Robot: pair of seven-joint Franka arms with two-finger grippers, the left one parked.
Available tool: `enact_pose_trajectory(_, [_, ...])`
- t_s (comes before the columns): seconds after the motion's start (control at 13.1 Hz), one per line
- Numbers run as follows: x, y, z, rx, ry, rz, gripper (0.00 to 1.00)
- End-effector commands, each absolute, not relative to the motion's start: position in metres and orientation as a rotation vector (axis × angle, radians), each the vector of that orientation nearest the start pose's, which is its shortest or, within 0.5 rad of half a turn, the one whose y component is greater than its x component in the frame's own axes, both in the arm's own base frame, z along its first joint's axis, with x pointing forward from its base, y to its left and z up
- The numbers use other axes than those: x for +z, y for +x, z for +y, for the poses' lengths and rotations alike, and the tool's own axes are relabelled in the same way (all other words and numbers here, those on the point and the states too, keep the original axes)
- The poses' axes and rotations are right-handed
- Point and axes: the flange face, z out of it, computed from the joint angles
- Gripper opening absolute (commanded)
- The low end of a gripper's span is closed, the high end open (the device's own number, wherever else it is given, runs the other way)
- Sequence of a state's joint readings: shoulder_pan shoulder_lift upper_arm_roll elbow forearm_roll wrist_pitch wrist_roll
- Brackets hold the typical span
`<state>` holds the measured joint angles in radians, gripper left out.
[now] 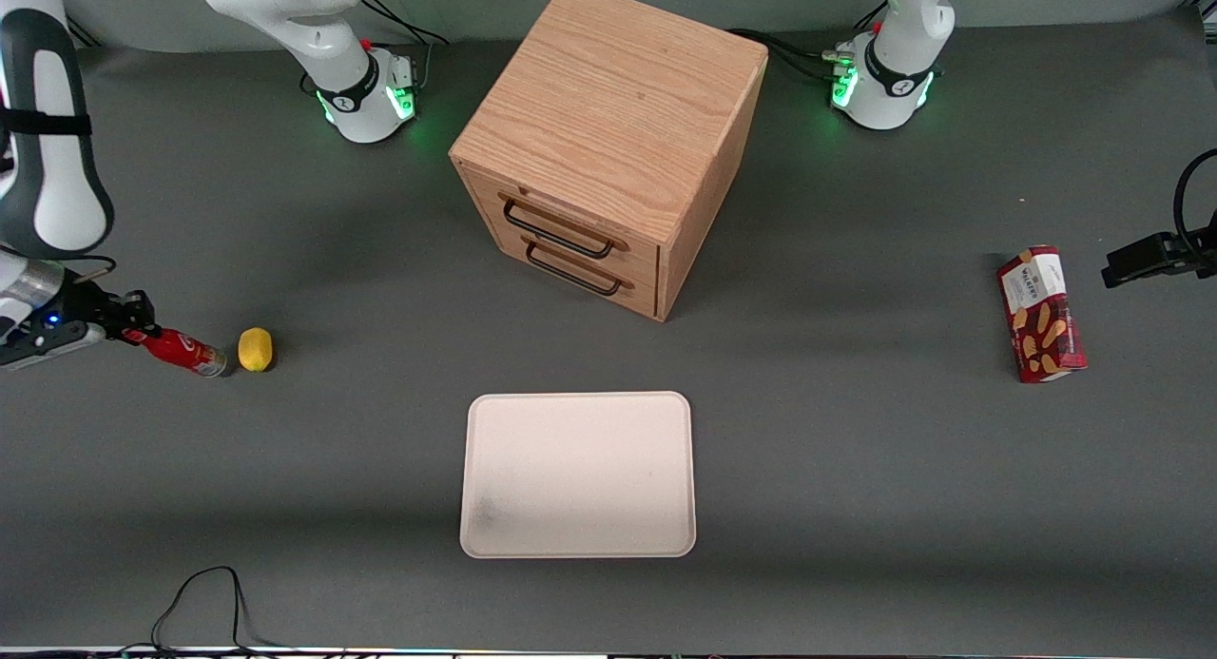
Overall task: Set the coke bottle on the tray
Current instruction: 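Close the right gripper on the bottle neck and lift it, then carry the bottle with the right gripper over the white tray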
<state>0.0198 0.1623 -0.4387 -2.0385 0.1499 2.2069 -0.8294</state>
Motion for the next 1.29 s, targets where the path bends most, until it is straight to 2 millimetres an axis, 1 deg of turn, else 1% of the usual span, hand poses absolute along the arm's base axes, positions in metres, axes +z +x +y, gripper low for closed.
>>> enact_pose_trajectory(0.0, [0.459,0.545,-0.226,-0.099,-3.048,-0.582,0.00])
enact_pose_trajectory(0.23, [0.549,0.553,-0.222,-0.064,-3.054,-0.640,0.00])
enact_pose_trajectory(0.3, [0.575,0.552,-0.218,-0.057,-3.055,-0.651,0.00])
enact_pose_trajectory(0.38, [0.601,0.550,-0.214,-0.049,-3.062,-0.625,0.00])
enact_pose_trajectory(0.53, [0.642,0.545,-0.201,-0.036,-3.080,-0.579,0.00])
enact_pose_trajectory(0.61, [0.656,0.541,-0.198,-0.034,-3.085,-0.550,0.00])
enact_pose_trajectory(0.68, [0.666,0.538,-0.196,-0.031,-3.085,-0.528,0.00])
enact_pose_trajectory(0.76, [0.670,0.537,-0.193,-0.027,-3.084,-0.520,0.00])
enact_pose_trajectory(0.84, [0.669,0.540,-0.186,-0.023,-3.082,-0.508,0.00])
enact_pose_trajectory(0.91, [0.666,0.548,-0.167,-0.021,-3.077,-0.503,0.00])
enact_pose_trajectory(0.99, [0.663,0.558,-0.141,-0.012,-3.073,-0.496,0.00])
enact_pose_trajectory(1.14, [0.662,0.580,-0.078,-0.016,-3.077,-0.465,0.00])
enact_pose_trajectory(1.22, [0.660,0.593,-0.041,-0.021,-3.084,-0.439,0.00])
